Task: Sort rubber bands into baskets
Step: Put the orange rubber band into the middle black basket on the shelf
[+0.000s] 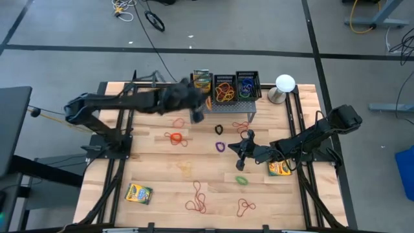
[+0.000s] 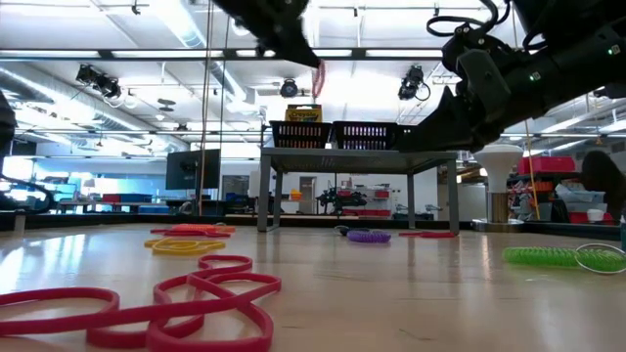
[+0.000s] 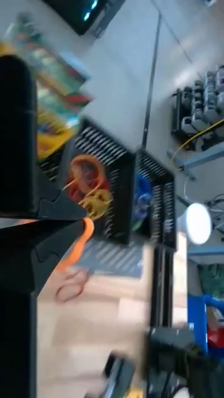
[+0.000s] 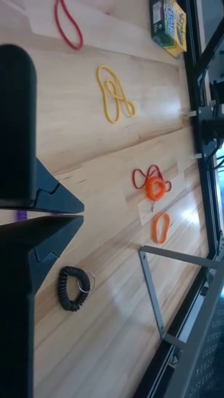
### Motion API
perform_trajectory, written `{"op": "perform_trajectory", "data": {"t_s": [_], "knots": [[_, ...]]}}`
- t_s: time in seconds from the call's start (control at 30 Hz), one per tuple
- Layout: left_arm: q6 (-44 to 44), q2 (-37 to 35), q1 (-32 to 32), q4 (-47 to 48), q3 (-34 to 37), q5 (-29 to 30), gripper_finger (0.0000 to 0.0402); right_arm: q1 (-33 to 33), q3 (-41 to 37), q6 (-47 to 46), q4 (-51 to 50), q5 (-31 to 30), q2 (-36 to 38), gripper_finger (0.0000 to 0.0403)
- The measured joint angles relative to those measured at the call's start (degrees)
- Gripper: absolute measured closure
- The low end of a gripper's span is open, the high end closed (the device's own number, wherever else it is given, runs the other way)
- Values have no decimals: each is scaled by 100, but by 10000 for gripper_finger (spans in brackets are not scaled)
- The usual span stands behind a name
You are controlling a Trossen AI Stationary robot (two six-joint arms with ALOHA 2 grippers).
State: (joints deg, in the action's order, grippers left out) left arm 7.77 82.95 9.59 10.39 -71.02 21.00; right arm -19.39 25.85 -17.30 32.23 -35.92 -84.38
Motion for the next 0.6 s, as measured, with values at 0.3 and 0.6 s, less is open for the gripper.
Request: {"op": "perform_trajectory", "data": {"t_s": [0.3,0.6], "knots": [[811,1562,631,5,-1675,33,396,0,0,0,20,0,0,376],[1187,2593,719,514,-2496,776,388,-2,0,-1,17,1,0,376]]}}
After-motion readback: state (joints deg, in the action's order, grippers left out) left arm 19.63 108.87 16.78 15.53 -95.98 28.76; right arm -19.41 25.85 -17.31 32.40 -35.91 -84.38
